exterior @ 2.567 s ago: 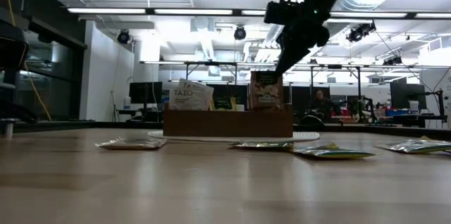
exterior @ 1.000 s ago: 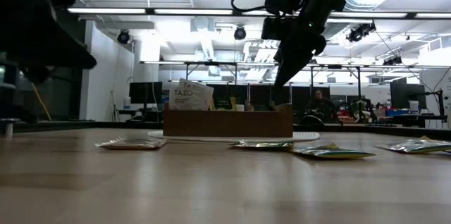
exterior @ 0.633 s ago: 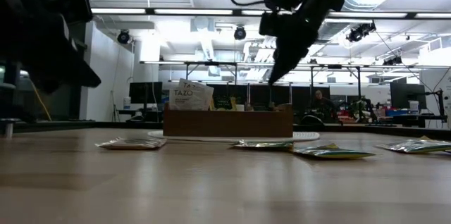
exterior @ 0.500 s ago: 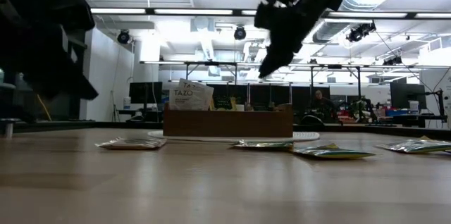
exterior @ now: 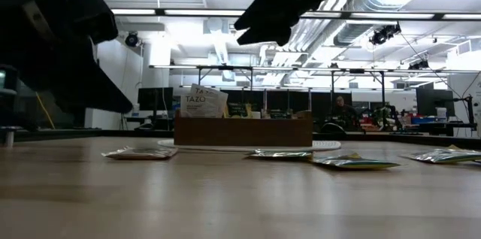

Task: Pick & Place Tea
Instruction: Put the brown tea bag into the right section of the wooden organizer

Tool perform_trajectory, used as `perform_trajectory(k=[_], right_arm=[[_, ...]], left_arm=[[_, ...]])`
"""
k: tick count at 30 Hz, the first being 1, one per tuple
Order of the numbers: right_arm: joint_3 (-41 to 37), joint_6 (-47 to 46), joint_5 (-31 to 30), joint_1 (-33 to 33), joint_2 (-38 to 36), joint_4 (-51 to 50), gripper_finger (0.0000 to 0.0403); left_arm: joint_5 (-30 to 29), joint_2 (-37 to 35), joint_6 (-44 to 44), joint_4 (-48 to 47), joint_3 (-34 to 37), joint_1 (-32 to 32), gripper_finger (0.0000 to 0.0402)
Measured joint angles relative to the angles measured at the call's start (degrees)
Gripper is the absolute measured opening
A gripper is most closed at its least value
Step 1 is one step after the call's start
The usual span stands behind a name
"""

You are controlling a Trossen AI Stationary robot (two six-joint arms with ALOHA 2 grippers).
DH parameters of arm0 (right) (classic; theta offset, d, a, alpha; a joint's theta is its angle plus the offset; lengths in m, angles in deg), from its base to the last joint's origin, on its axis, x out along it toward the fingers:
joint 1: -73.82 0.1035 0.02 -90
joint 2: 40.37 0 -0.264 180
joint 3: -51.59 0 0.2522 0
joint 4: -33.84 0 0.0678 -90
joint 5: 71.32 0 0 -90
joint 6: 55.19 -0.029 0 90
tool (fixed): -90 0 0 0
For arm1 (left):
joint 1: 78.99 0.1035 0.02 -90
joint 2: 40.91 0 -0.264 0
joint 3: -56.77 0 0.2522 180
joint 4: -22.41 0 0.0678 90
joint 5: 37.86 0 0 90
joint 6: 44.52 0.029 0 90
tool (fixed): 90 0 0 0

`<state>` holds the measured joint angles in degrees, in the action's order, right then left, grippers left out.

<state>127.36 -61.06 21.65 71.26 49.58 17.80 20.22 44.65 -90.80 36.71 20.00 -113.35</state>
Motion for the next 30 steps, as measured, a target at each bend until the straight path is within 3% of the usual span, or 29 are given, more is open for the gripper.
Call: perform_trajectory(k=[8, 22, 30], right_arm=[[-0.04, -2.07, -1.67, 1.63, 0.93, 1.03, 0.0249], [-0.06, -8.86, -1.11, 4.84, 6.36, 3.9, 0.0249], [-0.06, -21.18, 3.31, 5.37, 10.49, 6.73, 0.0249]], left_arm=[[5.47, 3.55, 1.09, 1.98, 0.02, 2.49, 0.0001], [5.07, 9.06, -3.01, 2.9, -0.1, 2.48, 0.0001], [4.81, 11.25, -5.2, 2.7, -0.22, 2.48, 0.0001]])
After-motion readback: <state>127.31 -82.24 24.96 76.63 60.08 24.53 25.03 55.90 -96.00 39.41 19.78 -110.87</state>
